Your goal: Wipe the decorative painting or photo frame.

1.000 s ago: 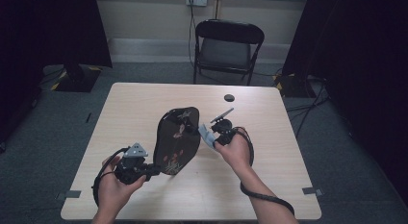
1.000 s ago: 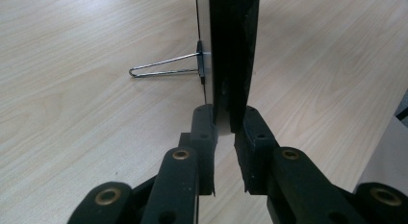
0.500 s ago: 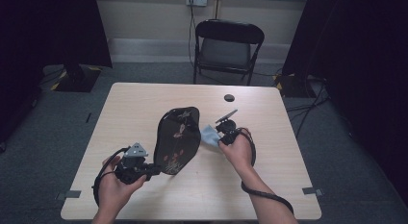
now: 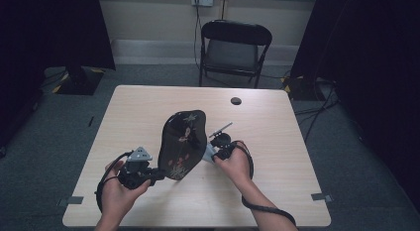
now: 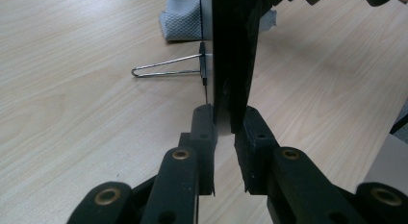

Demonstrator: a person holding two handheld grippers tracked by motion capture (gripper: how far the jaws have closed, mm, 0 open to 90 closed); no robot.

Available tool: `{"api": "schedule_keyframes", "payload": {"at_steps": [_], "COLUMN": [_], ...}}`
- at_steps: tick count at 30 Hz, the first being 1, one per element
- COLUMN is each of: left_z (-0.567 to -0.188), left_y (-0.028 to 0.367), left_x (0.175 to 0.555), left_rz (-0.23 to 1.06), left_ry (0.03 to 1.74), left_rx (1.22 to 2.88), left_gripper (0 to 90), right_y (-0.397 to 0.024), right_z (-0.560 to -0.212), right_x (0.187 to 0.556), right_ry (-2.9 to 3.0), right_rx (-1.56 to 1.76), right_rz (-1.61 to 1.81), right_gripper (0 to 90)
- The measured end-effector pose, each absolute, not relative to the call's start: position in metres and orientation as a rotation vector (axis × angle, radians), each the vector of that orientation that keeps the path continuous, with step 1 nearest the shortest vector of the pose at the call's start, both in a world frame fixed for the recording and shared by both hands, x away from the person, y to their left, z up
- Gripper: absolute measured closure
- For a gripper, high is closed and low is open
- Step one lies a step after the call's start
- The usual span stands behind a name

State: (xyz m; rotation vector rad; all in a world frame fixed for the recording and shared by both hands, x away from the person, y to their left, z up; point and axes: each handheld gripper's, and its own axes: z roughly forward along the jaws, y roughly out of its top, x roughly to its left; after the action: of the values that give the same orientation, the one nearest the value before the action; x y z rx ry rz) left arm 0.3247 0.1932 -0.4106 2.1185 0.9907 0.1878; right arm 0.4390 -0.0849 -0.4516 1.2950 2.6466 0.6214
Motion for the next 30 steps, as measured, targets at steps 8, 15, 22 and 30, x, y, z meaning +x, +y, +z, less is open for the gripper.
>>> {"api": "schedule_keyframes", "payload": {"at_steps": [8,15,22,30], "left_z": [-0.411,-0.41,-0.41,-0.412], "left_y": [0.193,0.193,0.194,0.201], "left_x": [0.325,0.325,0.322,0.32], "left_rz": [0.189,0.19,0.182,0.158], "left_ry": [0.989,0.992,1.016,1.048], "left_rx": [2.118,2.123,2.131,2.131], "left_gripper": [78.6,78.4,68.8,53.2], "right_y": [-0.095,-0.11,-0.126,-0.147], "right_z": [-0.438,-0.406,-0.394,-0.407], "right_x": [0.437,0.44,0.436,0.431], "right_ry": [2.588,2.504,2.463,2.463], "right_rx": [1.334,1.329,1.351,1.386], "right_rz": [0.712,0.787,0.832,0.768], "right_gripper": [81.5,81.4,81.3,80.7]}}
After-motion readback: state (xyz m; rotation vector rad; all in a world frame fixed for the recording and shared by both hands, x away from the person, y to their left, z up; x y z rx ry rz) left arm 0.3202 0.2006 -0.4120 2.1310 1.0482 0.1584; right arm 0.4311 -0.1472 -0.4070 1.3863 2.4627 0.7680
